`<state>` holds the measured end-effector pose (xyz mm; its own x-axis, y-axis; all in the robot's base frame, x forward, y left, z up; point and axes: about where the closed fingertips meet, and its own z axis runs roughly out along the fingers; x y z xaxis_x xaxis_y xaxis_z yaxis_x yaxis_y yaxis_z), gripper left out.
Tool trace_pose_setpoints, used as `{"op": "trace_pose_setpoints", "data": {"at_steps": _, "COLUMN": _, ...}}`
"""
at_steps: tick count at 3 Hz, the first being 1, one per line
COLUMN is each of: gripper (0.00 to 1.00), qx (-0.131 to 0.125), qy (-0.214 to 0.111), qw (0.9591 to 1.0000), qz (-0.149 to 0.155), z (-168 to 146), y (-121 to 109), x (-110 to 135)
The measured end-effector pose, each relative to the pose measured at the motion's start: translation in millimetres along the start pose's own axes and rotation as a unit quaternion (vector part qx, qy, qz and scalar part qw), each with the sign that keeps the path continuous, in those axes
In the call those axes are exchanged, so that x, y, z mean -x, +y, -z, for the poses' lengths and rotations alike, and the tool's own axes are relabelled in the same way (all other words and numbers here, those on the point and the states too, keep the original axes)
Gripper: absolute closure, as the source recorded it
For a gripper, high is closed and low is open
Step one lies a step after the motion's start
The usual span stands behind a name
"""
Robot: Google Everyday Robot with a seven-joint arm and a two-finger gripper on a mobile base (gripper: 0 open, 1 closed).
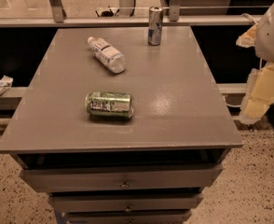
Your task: Place green can upright
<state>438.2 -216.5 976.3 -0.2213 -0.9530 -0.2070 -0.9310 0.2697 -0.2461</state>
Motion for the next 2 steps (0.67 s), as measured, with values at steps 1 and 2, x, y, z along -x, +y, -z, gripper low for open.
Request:
{"op": "trace_pose_setpoints", "data": {"at_steps": 1, "gripper": 0.00, "qx": -0.004, "qy": -0.003, "qw": 1.0000, "qz": 0.001, "z": 1, "y": 0, "x": 2}}
{"op": "trace_pose_setpoints", "data": {"at_steps": 2, "gripper": 0.00, "qx": 0.001, "qy": -0.024, "qw": 0.9996, "qz": -0.011, "z": -19, "y": 4, "x": 32}}
